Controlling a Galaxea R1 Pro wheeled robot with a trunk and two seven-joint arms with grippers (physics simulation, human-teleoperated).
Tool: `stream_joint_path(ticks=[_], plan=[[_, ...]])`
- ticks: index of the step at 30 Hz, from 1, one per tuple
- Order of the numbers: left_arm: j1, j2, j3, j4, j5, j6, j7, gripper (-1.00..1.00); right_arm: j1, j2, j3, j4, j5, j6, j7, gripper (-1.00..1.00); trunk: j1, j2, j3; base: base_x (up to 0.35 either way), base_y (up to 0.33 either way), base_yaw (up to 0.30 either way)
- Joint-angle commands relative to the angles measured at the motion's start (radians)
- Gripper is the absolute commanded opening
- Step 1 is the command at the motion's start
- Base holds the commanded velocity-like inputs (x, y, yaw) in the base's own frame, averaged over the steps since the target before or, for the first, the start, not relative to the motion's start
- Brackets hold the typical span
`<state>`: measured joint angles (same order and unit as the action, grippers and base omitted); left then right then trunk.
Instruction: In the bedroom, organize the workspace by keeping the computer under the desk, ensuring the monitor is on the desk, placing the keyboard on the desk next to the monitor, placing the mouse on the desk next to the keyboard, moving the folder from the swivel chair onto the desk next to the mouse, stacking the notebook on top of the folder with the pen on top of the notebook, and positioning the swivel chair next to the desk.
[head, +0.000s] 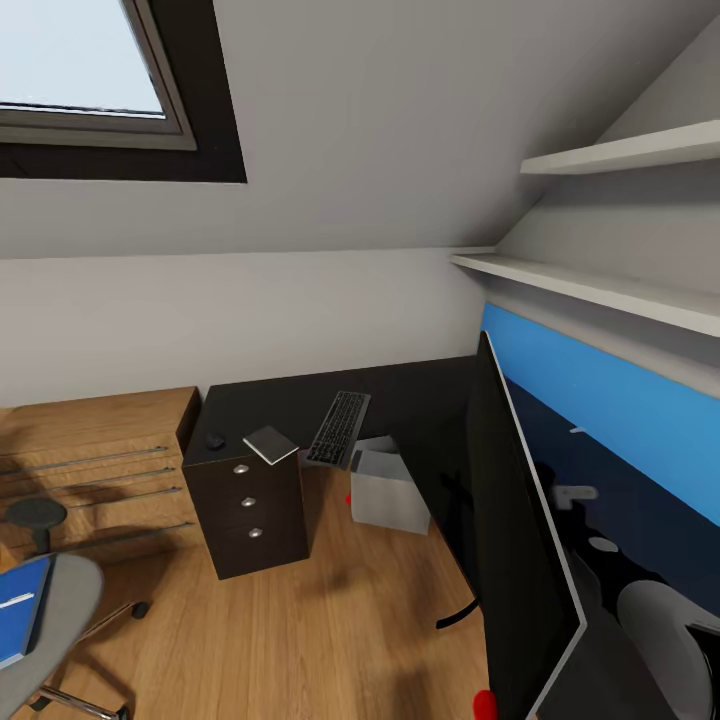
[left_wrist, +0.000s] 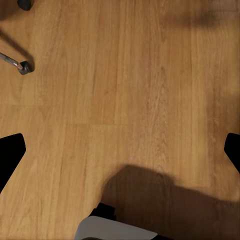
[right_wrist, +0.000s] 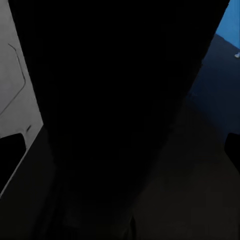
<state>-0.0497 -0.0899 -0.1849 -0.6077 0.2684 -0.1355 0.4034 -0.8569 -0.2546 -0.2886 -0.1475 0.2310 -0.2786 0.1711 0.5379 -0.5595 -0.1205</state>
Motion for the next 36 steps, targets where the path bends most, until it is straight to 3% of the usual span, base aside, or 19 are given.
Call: stream_joint_path(ticks=[1,12,36], plan=[[-0.001,0.001,-0.007,0.000,0.010,-0.006,0.007,1.00,-0.001,0.000,-0.009,0.001,0.018,-0.004,0.006,1.00,0.000,-0.002,-0.002,0.000,0.000,0.000],[-0.001,0.001,-0.007,0.000,0.009,-0.007,0.006,1.00,0.001,0.001,-0.009,0.002,0.024,-0.004,0.011,1.00,0.000,-0.002,-0.002,-0.021,0.000,0.000],[-0.001,0.001,-0.007,0.000,0.010,-0.007,0.008,1.00,0.001,0.002,-0.009,0.002,0.025,-0.004,0.010,1.00,0.000,-0.002,-0.002,-0.291,0.000,0.000]])
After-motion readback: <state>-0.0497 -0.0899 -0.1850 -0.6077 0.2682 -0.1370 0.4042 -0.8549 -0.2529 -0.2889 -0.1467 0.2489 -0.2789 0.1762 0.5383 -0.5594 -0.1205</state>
